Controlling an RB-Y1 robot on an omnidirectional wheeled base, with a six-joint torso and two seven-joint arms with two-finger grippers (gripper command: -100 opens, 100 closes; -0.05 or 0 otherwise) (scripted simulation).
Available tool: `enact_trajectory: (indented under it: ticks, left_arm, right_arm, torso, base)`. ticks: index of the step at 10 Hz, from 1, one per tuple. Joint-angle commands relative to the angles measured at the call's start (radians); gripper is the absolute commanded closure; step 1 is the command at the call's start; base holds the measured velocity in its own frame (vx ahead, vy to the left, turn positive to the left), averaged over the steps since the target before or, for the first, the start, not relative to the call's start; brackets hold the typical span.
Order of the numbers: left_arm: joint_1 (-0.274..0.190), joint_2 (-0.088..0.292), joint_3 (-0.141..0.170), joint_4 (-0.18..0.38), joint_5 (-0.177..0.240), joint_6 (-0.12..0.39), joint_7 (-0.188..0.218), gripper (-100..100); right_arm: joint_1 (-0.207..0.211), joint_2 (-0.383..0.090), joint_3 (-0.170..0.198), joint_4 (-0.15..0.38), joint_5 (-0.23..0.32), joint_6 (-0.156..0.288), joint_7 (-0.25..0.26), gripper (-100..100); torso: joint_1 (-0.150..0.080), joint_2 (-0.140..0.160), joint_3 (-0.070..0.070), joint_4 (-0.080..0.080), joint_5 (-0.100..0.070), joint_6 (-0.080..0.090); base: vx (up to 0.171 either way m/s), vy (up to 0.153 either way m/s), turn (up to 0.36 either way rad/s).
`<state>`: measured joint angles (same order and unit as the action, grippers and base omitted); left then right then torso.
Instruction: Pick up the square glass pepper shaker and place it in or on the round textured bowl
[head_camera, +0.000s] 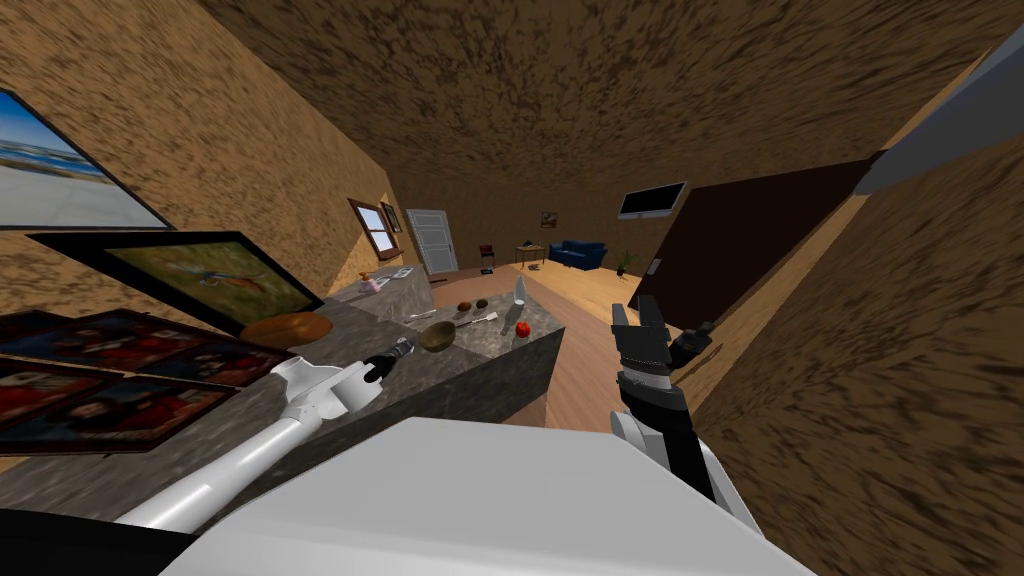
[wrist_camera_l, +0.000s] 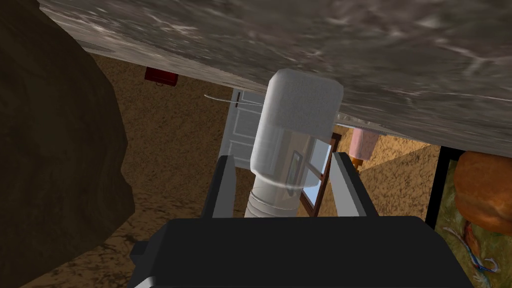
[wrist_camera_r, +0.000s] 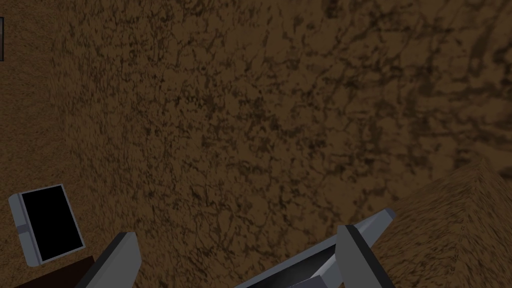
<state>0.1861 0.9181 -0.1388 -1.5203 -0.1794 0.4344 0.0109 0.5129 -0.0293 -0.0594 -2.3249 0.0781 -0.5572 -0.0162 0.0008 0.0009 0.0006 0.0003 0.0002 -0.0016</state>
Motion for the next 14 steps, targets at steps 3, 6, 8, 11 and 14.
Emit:
enact_trajectory:
  ticks: [3, 6, 8, 11, 14]
  left_arm:
    - [-0.001, 0.001, 0.001, -0.001, -0.001, -0.001, -0.001, 100]
    - [0.01, 0.018, -0.004, -0.028, 0.009, 0.013, 0.006, 100]
    - [0.006, 0.012, -0.002, -0.016, 0.006, 0.006, 0.004, 0]
    - [0.009, 0.076, 0.041, -0.081, 0.023, 0.093, -0.024, 100]
    - [0.011, 0.126, 0.076, -0.133, 0.034, 0.161, -0.048, 100]
  right_arm:
    - [0.0, 0.0, 0.0, 0.0, 0.0, 0.0, 0.0, 0]
    - [0.0, 0.0, 0.0, 0.0, 0.0, 0.0, 0.0, 0]
    - [0.0, 0.0, 0.0, 0.0, 0.0, 0.0, 0.0, 0]
    - [0.0, 0.0, 0.0, 0.0, 0.0, 0.0, 0.0, 0]
    - [0.0, 0.0, 0.0, 0.0, 0.0, 0.0, 0.0, 0]
  torso:
    - [0.0, -0.001, -0.001, -0.001, 0.001, 0.0]
    - [0.0, -0.001, -0.001, -0.001, 0.001, 0.0]
    - [0.0, -0.001, -0.001, -0.001, 0.001, 0.0]
    - [-0.007, 0.003, 0.001, 0.0, -0.002, -0.001]
    - [-0.01, 0.003, 0.002, 0.0, -0.003, -0.001]
  base:
    - [0.0, 0.0, 0.0]
    - [0.003, -0.002, 0.009]
    - [0.002, -0.003, 0.006]
    - [-0.046, -0.103, 0.058]
    - [-0.045, -0.128, 0.049]
